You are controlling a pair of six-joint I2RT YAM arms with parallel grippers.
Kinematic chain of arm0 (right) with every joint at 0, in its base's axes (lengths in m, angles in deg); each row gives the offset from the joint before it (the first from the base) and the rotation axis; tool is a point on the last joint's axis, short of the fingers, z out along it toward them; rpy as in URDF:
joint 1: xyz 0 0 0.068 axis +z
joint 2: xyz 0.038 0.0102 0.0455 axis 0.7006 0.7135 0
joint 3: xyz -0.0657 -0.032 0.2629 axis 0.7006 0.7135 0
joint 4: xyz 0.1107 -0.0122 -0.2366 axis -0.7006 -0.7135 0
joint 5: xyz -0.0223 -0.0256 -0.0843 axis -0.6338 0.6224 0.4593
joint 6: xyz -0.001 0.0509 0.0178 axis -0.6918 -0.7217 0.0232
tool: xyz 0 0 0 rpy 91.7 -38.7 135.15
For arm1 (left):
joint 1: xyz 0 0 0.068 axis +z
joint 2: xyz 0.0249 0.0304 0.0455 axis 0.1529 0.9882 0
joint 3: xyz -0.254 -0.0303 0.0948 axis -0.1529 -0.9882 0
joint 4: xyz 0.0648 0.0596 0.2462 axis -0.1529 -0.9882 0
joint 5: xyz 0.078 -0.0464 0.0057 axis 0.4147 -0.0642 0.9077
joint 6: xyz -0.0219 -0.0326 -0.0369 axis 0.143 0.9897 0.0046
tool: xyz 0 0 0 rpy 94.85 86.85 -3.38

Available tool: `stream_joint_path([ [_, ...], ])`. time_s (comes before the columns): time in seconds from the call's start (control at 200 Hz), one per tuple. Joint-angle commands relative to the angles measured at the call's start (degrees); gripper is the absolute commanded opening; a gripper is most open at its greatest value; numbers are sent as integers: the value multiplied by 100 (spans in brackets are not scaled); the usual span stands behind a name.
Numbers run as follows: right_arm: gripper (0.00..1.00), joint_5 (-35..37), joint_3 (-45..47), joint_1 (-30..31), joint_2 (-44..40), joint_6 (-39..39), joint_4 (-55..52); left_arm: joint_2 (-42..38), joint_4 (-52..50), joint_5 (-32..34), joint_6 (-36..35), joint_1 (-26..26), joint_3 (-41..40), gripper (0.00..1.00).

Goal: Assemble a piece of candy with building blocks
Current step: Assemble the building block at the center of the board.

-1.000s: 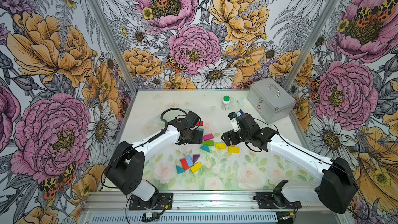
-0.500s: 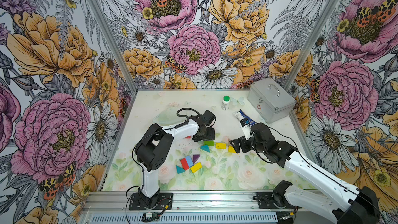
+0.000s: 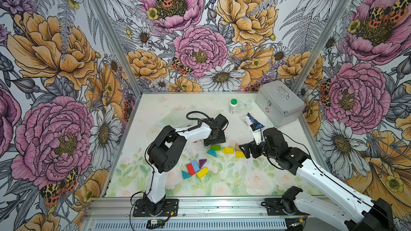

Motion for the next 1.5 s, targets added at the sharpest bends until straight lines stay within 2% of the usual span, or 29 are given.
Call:
stream_joint_path([
  [0.0,100,-138,101,-77,-113,48,239,280,-393,425,22,-194,317,77],
  [0.09,100,-190,131,-139,-139,43,277,412,-551,544,27,-237,460,77],
  [0.26,100,-256,178,-247,-269,33,332,407,-604,514,91,-281,440,69],
  [0.395,100,-252,236,-365,-402,16,398,341,-663,514,52,-272,366,55],
  [0.525,100,-366,246,-446,-394,-1,412,80,-703,540,-60,-170,139,47],
  [0.846,100,-598,161,-468,-218,-67,436,-900,-703,215,-752,228,-730,47],
  [1.251,100,-526,-165,-468,23,-211,412,-406,-703,111,-1533,617,-406,47],
  [1.496,100,-456,-374,-468,256,-217,415,-222,-670,46,-1615,634,-254,48],
])
